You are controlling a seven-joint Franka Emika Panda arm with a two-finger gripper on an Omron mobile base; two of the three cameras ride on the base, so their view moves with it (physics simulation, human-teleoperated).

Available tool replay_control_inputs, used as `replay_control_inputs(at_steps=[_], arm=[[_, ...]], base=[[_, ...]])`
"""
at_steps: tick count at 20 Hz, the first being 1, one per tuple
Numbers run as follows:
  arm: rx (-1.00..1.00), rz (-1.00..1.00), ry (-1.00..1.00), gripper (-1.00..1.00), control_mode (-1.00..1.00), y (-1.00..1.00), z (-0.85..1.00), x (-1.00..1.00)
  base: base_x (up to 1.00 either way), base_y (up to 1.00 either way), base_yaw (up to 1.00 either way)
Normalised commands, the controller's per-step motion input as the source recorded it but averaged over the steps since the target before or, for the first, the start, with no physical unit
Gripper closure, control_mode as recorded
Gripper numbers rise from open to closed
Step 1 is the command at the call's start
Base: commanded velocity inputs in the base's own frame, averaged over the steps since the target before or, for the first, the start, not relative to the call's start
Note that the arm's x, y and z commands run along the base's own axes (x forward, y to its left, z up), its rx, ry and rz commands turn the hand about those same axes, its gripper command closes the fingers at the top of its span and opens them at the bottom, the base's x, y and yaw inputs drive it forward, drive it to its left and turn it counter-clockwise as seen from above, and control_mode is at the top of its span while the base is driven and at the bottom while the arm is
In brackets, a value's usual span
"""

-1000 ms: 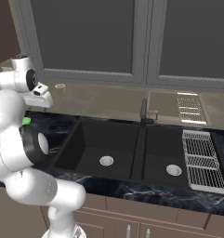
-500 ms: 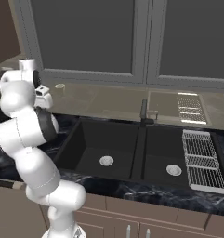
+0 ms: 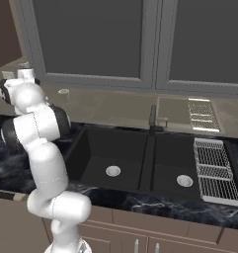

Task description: Place the cup in the left basin and the cup in the right basin of the sink.

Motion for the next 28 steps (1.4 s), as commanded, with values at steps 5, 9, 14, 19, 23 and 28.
replay_control_inputs(at_steps=[5,9,14,19,23,28], arm=[[0.00,0.04,0.02,-1.00,-1.00,0.34,-0.27,0.26],[0.00,0.03,0.01,-1.00,-1.00,0.27,-0.23,0.28],[-0.01,0.01,-0.02,-1.00,-1.00,0.15,-0.28,0.25],[0.00,0.00,-0.10,-1.00,-1.00,0.00,-0.28,0.09],[0.00,0.00,-0.07,-1.00,-1.00,0.00,-0.31,0.01],[0.00,0.00,-0.03,-1.00,-1.00,0.04,-0.29,0.00]], base=[[0.00,0.00,0.00],[0.00,0.00,0.00],[0.00,0.00,0.00],[0.00,0.00,0.00],[0.00,0.00,0.00],[0.00,0.00,0.00]])
